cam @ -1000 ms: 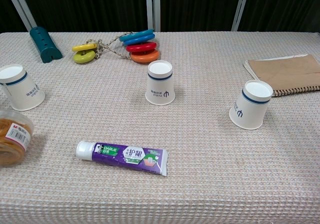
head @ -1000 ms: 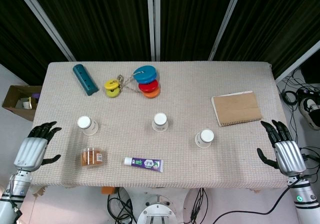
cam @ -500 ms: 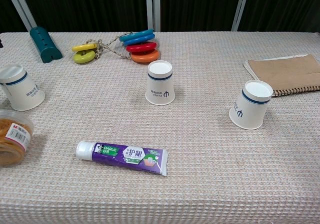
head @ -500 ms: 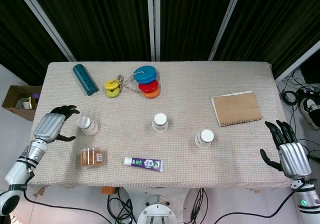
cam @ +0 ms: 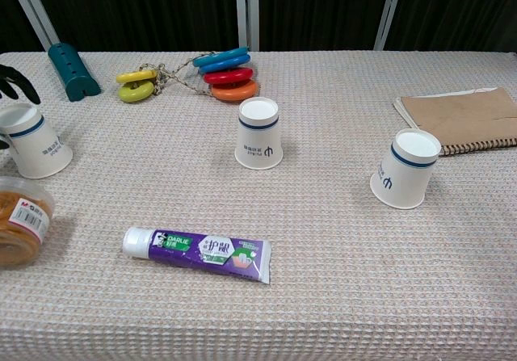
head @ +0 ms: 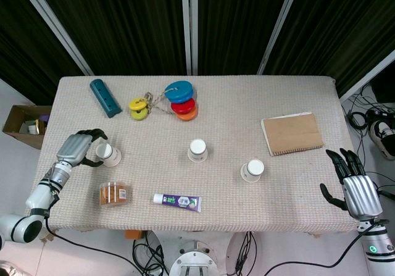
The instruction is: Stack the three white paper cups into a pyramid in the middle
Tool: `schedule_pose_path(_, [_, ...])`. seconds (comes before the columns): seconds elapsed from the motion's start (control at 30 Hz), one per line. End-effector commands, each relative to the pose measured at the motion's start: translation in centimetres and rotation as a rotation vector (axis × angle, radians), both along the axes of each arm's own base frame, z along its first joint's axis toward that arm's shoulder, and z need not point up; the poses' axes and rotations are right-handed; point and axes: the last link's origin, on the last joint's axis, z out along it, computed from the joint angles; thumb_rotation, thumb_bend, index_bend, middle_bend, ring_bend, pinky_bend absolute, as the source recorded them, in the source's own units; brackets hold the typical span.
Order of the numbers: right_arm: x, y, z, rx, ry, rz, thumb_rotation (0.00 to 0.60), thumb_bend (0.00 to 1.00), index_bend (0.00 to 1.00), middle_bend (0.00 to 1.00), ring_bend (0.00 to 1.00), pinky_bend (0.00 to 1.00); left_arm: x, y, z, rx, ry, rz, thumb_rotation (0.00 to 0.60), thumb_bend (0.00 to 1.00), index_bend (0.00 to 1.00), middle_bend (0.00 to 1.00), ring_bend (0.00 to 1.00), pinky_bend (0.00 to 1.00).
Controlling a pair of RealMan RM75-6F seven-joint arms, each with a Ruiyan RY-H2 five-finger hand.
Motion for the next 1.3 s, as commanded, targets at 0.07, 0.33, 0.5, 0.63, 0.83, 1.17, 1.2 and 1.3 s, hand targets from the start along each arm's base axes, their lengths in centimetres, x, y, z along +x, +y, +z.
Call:
schedule_pose_path(0.07, [-0.1, -0.1, -0.1, 0.001, -0.001, -0.002, 0.6, 0.32, 0.05, 0.14, 0.0, 0.02, 0.3, 0.4, -0.5, -0.001, -0.015, -0.006, 0.6, 0.21, 0.33, 0.23, 0.24, 0.23])
schedule_pose_path(0.33, [-0.2, -0.2, -0.1, 0.003, -0.003, -0.012, 0.6, 0.32, 0.05, 0.14, 0.0, 0.02, 0.4, 1.2, -0.9, 0.004, 0.015, -0.011, 0.6, 0.3, 0.45, 0.44, 0.43, 0.25])
schedule_pose_path(0.5, [-0.2, -0.2, -0.2, 0.005, -0.004, -0.01, 0.6, 0.32, 0.05, 0.14, 0.0, 0.02, 2.4, 1.1, -0.9, 0.016, -0.049, -0.05, 0.6, 0.32, 0.48, 0.5, 0.47, 0.26])
schedule_pose_path(0.63, [-0.1, -0.3, -0.3, 0.011, -0.002, -0.007, 0.6, 0.32, 0.05, 0.14, 0.0, 0.02, 5.1, 1.3, -1.2, 0.002, -0.108, -0.116, 0.6, 0.32, 0.48, 0.49, 0.47, 0.26])
schedule_pose_path(0.83, [-0.5, -0.3, -0.2, 0.007, -0.005, -0.019, 0.6, 0.32, 0.05, 0.14, 0.0, 0.02, 8.7, 2.5, -3.4, -0.047, -0.114, -0.191, 0.6, 0.32, 0.48, 0.48, 0.47, 0.26])
schedule_pose_path(1.17, [-0.9, 0.1, 0.1, 0.0, -0.006, -0.031, 0.6, 0.32, 0.05, 0.14, 0.0, 0.02, 12.9, 3.9, -7.5, -0.113, -0.118, -0.235, 0.6, 0.32, 0.48, 0.47, 0.46, 0.26])
schedule_pose_path(1.2, [-0.9, 0.2, 0.1, 0.0, -0.005, -0.031, 0.6, 0.32, 0.05, 0.14, 0.0, 0.02, 13.2, 4.1, -7.8, -0.114, -0.115, -0.237, 0.6, 0.32, 0.48, 0.47, 0.46, 0.26])
schedule_pose_path(1.3, [-1.0, 0.3, 0.2, -0.002, -0.003, -0.033, 0.6, 0.32, 0.05, 0.14, 0.0, 0.02, 14.1, 4.4, -8.6, -0.112, -0.108, -0.245, 0.6, 0.32, 0.48, 0.47, 0.46, 0.26])
